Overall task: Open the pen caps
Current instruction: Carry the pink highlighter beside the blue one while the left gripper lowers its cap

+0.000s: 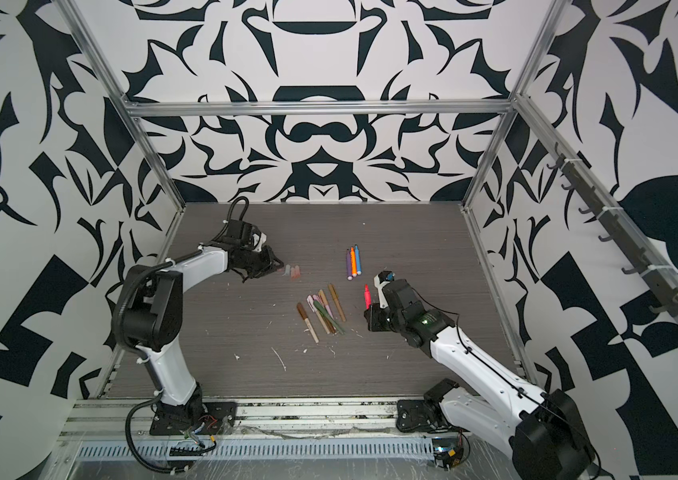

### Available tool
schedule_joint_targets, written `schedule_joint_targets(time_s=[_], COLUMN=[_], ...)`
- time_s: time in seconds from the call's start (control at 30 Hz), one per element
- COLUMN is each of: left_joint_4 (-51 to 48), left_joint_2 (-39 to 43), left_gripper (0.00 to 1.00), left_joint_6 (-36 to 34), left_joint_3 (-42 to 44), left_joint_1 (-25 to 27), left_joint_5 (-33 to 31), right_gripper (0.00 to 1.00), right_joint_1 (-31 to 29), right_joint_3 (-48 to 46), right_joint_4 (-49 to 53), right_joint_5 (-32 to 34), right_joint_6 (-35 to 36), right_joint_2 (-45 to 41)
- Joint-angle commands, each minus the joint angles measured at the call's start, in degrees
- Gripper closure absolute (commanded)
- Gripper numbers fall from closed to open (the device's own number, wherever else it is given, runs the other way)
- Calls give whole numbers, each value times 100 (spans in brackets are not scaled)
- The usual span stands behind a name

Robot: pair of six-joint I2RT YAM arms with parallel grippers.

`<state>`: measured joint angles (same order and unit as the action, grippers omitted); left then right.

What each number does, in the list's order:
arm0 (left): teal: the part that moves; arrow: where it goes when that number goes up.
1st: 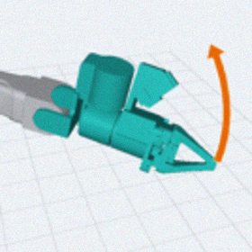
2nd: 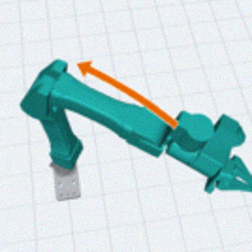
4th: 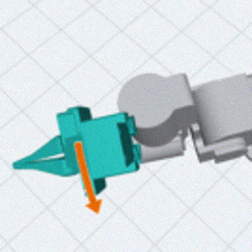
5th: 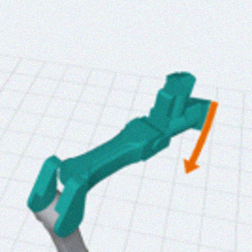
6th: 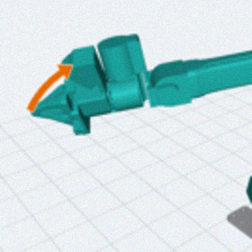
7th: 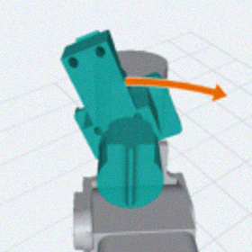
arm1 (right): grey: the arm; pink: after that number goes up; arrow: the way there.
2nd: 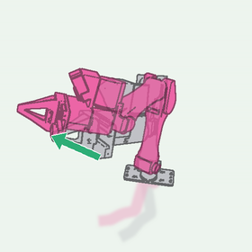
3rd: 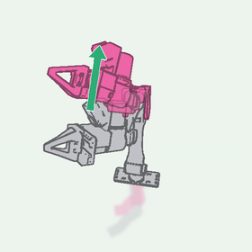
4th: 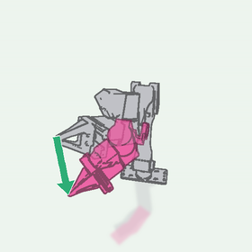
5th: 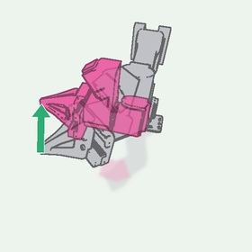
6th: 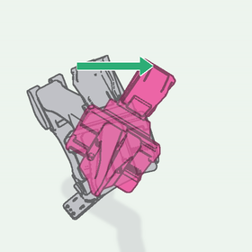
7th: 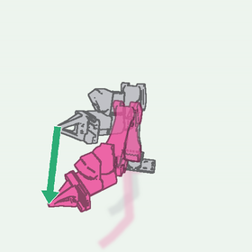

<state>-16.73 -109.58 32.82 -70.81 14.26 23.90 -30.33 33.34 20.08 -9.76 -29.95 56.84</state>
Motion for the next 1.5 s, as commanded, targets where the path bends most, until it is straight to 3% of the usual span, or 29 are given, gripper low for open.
schedule_joint_targets(time_s=[0.0, 0.33, 0.5, 0.6, 1.2, 1.47], left_joint_4=[-497, -436, -380, -290, -198, -160], left_joint_2=[-363, -608, -574, -533, -676, -701], left_gripper=[100, 97, 73, 65, 63, 63], left_joint_6=[-364, -320, -337, -336, -337, -295], left_joint_3=[-301, -434, -386, -327, -337, -313], left_joint_1=[-21, -20, -25, -20, -26, -70], left_joint_5=[-106, -38, 18, 91, 352, 405], right_gripper=[100, 100, 100, 100, 100, 100], right_joint_1=[48, 75, 79, 76, 148, 721], right_joint_3=[-30, -53, -47, -42, 124, 500], right_joint_4=[84, 67, 31, 22, -115, -488], right_joint_5=[-146, -211, -231, -241, -255, -639], right_joint_6=[183, 199, 151, 158, 325, 547], right_joint_2=[-7, 28, 68, 89, 486, 1294])
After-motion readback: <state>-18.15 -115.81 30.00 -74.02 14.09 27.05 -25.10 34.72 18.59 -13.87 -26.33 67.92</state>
